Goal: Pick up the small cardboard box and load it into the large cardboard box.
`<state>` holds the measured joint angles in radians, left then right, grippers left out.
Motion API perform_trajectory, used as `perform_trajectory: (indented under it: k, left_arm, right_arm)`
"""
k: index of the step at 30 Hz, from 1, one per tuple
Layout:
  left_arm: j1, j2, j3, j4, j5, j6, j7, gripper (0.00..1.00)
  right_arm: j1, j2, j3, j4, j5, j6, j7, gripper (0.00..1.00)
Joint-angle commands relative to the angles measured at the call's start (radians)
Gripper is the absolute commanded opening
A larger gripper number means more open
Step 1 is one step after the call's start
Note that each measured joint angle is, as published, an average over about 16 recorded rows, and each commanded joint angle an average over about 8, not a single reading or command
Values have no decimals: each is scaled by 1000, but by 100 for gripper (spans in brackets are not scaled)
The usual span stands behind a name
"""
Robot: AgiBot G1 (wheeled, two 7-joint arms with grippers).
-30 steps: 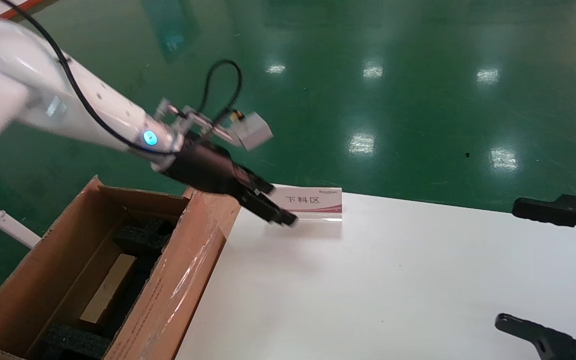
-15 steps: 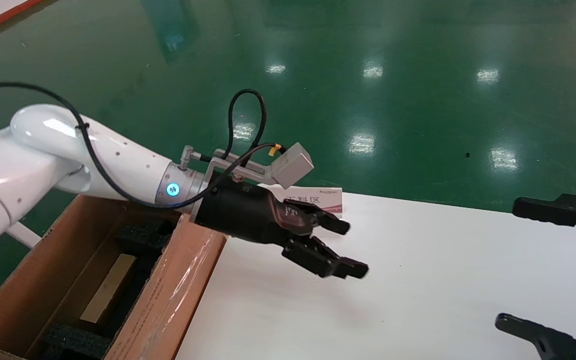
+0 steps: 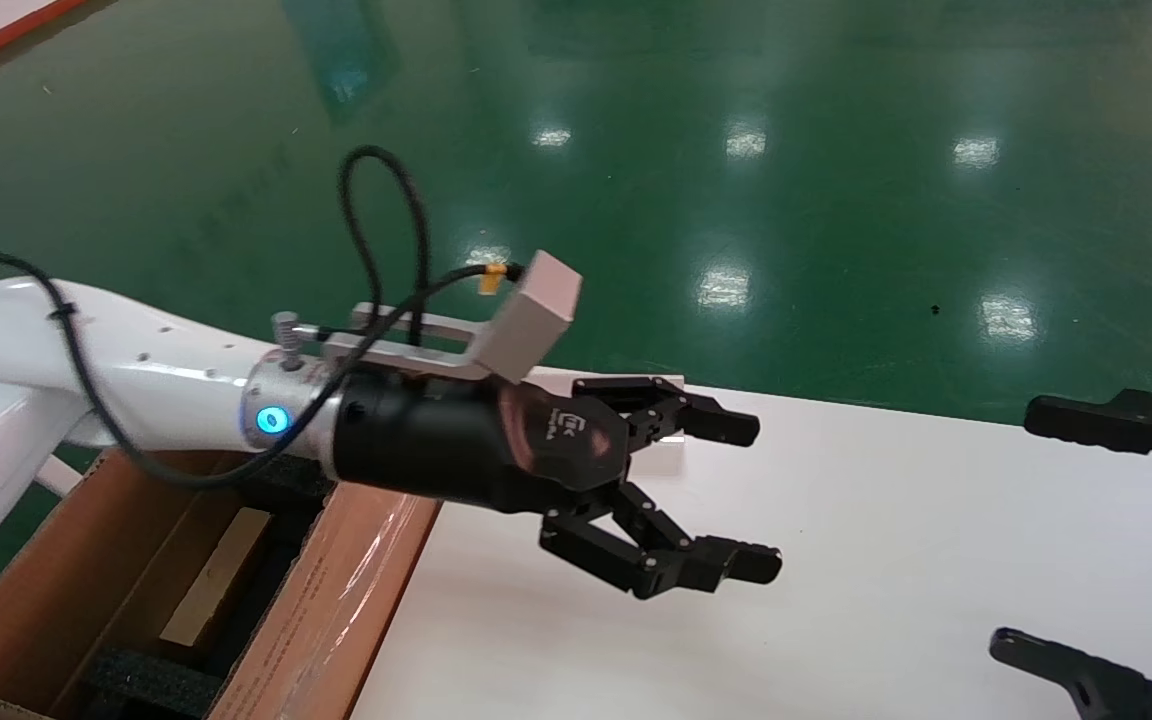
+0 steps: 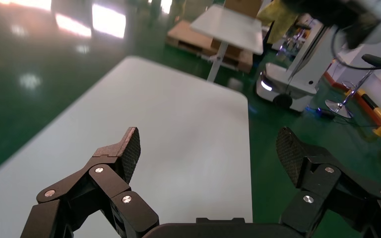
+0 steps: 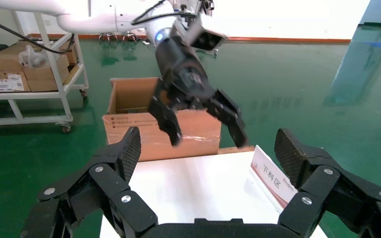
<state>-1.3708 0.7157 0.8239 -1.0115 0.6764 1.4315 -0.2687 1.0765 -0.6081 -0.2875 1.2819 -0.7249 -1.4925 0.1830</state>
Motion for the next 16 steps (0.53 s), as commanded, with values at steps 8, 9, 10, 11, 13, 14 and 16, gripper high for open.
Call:
perform_trajectory:
  k: [8, 9, 10, 11, 13, 14, 16]
  left_arm:
    - [180, -64, -331, -166, 33, 39, 49, 100]
    - [200, -71, -368, -184, 37, 43, 55, 100]
    - [220, -78, -404, -202, 40, 48, 60, 100]
    - [238, -84, -437, -219, 44, 52, 65, 100]
    - [267, -94, -491, -246, 49, 58, 73, 100]
    - [275, -97, -506, -253, 50, 60, 75, 100]
    - [289, -102, -532, -266, 53, 63, 79, 100]
  right_arm:
    - [-1, -1, 3, 1, -2, -1, 2, 100]
    - [-1, -1, 4, 1, -3, -1, 2, 100]
    - [-1, -2, 4, 1, -3, -2, 2, 100]
    - [-1, -2, 4, 1, -3, -2, 2, 100]
    - [-1, -2, 5, 1, -4, -2, 3, 100]
    - [-1, -2, 5, 1, -4, -2, 3, 100]
    - [-1, -2, 5, 2, -4, -2, 3, 100]
